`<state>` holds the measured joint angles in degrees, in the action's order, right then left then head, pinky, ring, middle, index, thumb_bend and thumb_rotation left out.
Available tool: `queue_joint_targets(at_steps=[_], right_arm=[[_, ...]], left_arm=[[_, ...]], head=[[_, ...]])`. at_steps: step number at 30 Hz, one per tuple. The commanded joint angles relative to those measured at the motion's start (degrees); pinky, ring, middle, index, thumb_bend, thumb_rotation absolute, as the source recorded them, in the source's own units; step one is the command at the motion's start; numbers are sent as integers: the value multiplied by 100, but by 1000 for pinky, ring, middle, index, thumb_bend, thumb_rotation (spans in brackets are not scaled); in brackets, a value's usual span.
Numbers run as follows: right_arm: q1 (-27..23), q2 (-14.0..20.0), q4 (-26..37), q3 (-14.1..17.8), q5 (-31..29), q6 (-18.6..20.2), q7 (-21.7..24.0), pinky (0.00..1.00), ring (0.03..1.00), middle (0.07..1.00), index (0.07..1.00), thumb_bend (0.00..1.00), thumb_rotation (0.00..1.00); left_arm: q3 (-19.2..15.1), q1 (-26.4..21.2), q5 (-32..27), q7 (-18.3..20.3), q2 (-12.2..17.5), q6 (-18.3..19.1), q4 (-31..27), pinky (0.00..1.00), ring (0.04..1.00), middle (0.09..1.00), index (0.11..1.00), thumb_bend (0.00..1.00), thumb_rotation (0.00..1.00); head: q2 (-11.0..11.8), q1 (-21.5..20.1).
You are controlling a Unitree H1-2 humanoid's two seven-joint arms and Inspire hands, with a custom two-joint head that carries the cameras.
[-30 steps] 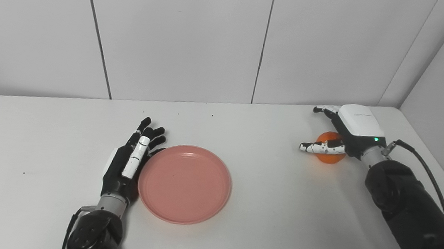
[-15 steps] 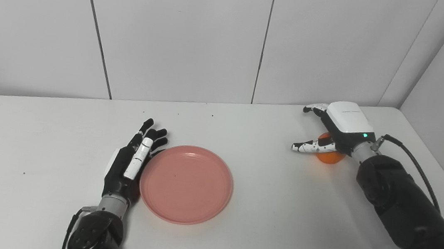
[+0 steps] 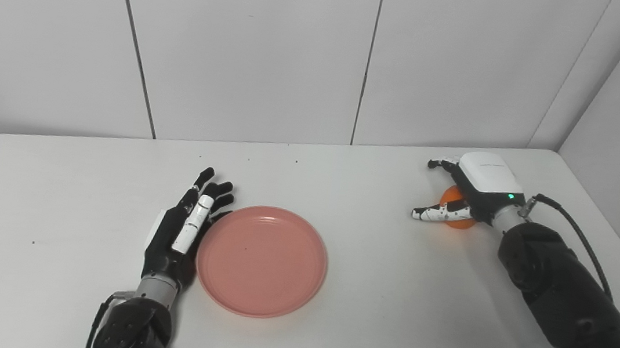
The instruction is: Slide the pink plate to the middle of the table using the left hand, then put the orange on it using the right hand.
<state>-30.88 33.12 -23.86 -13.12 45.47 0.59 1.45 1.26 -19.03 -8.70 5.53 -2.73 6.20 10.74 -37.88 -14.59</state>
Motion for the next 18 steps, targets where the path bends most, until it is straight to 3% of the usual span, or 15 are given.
queue_joint_targets(at_steps=[1,18], right_arm=[[-231,116,60,101,-5,124,-167,689,790,814,770,734,618],[-19,42,60,260,-224,104,-281,697,800,824,782,741,642]], left_arm=[[-3,-106,-59,57,-48,-27,-152,767,842,834,922,802,688],[15,-89,-23,36,-24,31,-178,771,841,837,896,798,696]], head=[[4,4],[-18,3]])
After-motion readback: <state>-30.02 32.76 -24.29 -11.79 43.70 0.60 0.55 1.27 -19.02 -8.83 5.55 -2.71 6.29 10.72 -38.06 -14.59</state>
